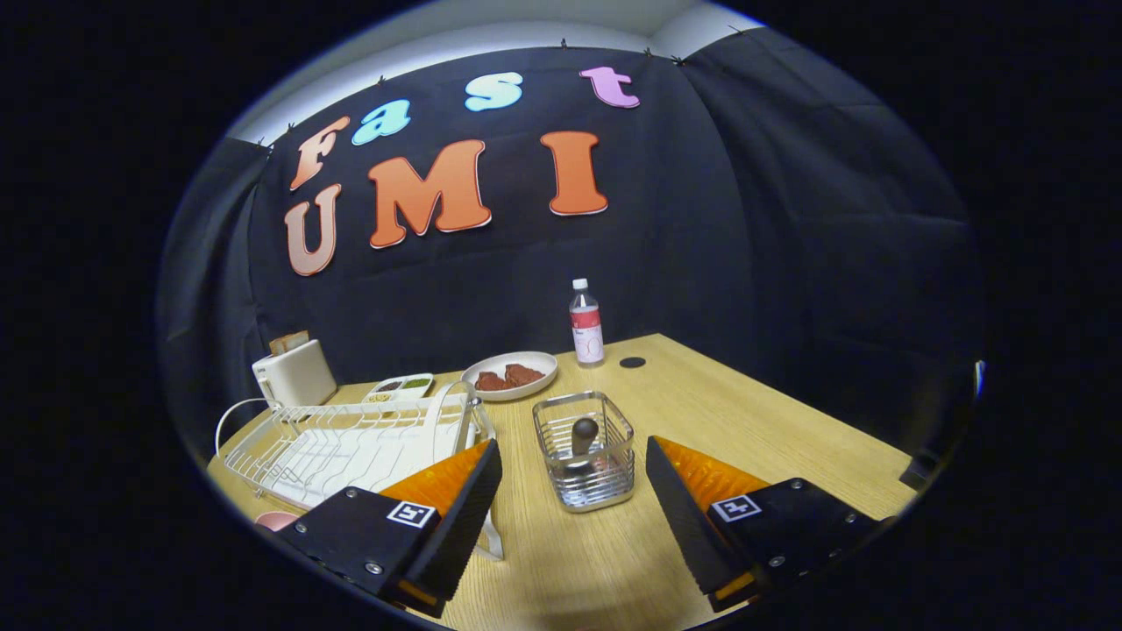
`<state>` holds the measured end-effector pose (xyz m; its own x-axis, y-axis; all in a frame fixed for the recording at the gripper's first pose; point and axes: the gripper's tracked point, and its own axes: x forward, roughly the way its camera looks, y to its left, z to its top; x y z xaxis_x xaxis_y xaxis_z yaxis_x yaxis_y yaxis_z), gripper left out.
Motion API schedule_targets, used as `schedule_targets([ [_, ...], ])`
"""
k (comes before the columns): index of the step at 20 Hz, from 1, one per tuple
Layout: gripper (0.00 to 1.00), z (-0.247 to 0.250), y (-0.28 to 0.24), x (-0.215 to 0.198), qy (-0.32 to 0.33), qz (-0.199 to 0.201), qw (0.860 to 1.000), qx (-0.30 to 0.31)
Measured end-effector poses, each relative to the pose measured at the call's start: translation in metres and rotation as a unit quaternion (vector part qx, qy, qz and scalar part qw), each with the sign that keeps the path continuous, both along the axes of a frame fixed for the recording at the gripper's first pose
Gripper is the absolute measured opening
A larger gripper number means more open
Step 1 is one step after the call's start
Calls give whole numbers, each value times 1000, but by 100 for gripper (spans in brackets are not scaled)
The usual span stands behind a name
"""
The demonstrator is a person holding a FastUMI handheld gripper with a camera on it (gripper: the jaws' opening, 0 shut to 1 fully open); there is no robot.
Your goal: Take the plate from the dish rack, then take the spoon from the basket and place it into the plate.
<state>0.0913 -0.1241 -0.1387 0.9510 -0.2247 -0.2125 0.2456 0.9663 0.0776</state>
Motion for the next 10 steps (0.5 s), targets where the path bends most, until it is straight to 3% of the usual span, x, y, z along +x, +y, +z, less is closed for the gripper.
schedule_targets([
  [4,98,11,-9,31,-59,-6,997,-47],
  [8,99,-1,-5,42,-64,-1,996,-55],
  [10,91,-7,-5,44,-60,-2,997,-51],
])
